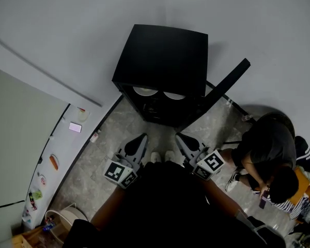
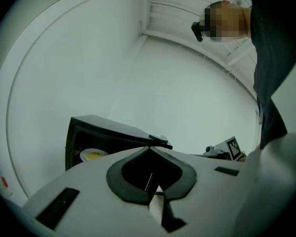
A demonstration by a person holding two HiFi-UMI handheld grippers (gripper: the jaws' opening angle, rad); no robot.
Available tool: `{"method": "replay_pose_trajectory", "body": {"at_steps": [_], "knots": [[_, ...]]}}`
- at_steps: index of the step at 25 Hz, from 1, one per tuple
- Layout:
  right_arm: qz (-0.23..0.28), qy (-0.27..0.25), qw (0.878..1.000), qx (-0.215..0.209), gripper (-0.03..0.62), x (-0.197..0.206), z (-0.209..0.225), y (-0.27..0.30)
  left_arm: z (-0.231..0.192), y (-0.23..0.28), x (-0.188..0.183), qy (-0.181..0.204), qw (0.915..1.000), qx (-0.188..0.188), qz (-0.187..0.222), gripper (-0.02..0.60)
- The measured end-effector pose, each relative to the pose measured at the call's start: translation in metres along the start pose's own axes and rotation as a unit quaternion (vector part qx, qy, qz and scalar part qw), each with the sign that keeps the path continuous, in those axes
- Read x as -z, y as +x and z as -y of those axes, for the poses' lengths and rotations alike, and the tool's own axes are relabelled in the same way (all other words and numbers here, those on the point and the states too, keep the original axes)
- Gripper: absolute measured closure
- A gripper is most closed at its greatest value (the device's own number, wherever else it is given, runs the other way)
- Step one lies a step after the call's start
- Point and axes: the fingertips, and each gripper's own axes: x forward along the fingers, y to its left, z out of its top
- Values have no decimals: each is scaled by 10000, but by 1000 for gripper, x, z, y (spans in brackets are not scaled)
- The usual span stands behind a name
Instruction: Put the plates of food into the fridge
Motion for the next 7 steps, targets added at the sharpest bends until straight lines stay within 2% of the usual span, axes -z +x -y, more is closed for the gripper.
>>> {"method": "replay_pose_trajectory", "body": {"at_steps": [3, 7], "knots": [[31, -71, 9999, -92, 566, 1, -3, -1, 4, 3, 0, 244, 9997, -46, -39, 558], [19, -215, 9996, -155, 566, 5, -6, -3, 7, 5, -1, 381, 9992, -117, -38, 558]]}}
